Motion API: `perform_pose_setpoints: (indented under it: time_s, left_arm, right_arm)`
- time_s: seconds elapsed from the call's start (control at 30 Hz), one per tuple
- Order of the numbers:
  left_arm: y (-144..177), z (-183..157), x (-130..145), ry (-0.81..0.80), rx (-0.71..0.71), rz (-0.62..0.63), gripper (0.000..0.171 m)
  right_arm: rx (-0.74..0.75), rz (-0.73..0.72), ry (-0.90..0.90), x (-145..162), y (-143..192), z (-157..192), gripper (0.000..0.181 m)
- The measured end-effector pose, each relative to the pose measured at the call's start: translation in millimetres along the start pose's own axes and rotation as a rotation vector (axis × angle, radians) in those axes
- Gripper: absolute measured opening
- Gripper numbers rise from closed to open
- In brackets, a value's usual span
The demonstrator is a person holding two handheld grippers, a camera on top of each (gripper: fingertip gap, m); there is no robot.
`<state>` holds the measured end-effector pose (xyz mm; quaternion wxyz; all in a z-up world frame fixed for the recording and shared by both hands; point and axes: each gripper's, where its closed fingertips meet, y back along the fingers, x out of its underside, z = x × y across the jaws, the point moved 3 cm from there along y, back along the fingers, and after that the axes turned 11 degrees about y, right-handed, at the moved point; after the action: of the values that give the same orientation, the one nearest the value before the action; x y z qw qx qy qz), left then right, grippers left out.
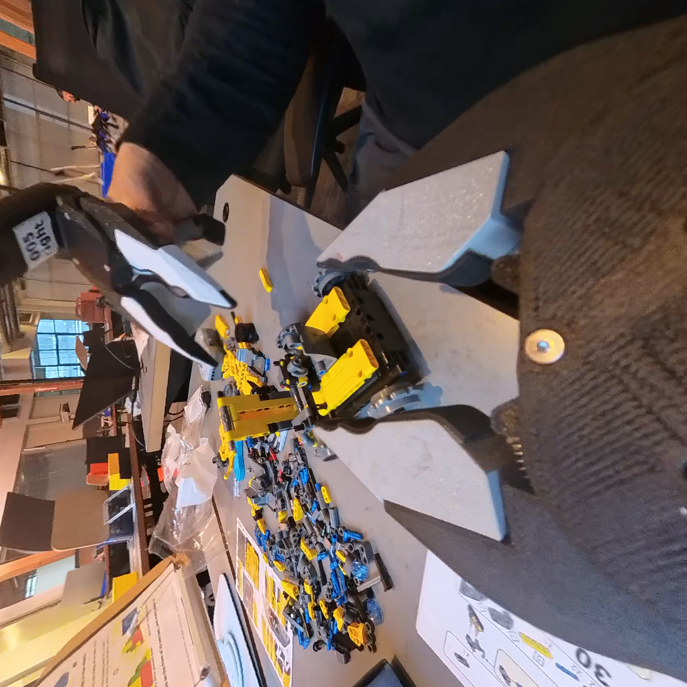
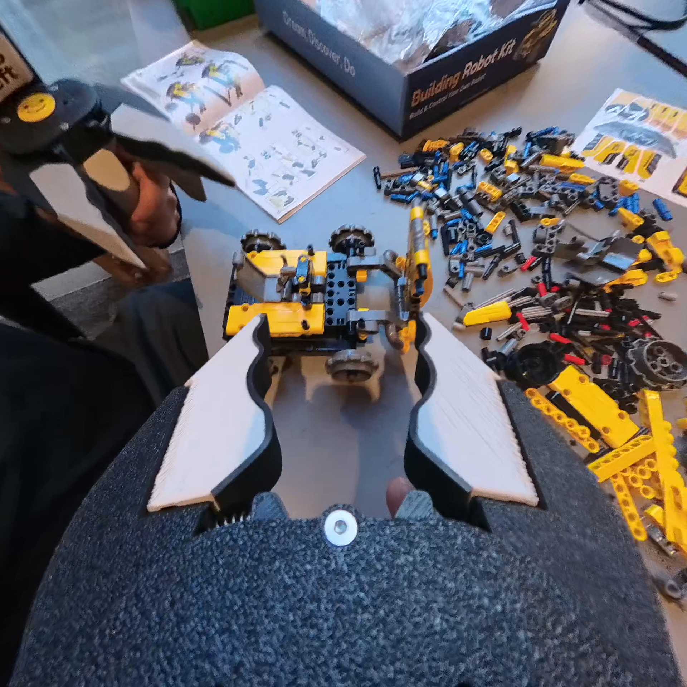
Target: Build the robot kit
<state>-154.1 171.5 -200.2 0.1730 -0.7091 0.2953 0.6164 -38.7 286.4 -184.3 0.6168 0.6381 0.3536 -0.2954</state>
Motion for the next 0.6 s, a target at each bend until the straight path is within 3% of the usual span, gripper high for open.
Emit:
perform_pose_setpoints:
  time_s: [0.17,0.33,0.47,0.6]
  left_arm:
    - [4.8,8.7,-7.1,0.015,-0.059,-0.039,0.068]
    - [-0.8,13.3,-2.7,0.062,-0.085,-0.025,0.065]
    - [-3.9,12.7,0.4,0.049,-0.084,-0.002,0.066]
    - [-2.8,13.1,-0.5,0.064,-0.068,-0.01,0.066]
  right_arm:
    - [0.137,-0.1,-0.036,-14.0,-1.0,-31.5,0.083]
    - [-0.013,-0.019,-0.054,7.7,-6.2,-15.4,0.072]
    - [-0.034,0.012,-0.033,10.9,-3.9,-9.5,0.075]
    - [0.17,0.049,-0.107,17.1,4.0,-40.2,0.089]
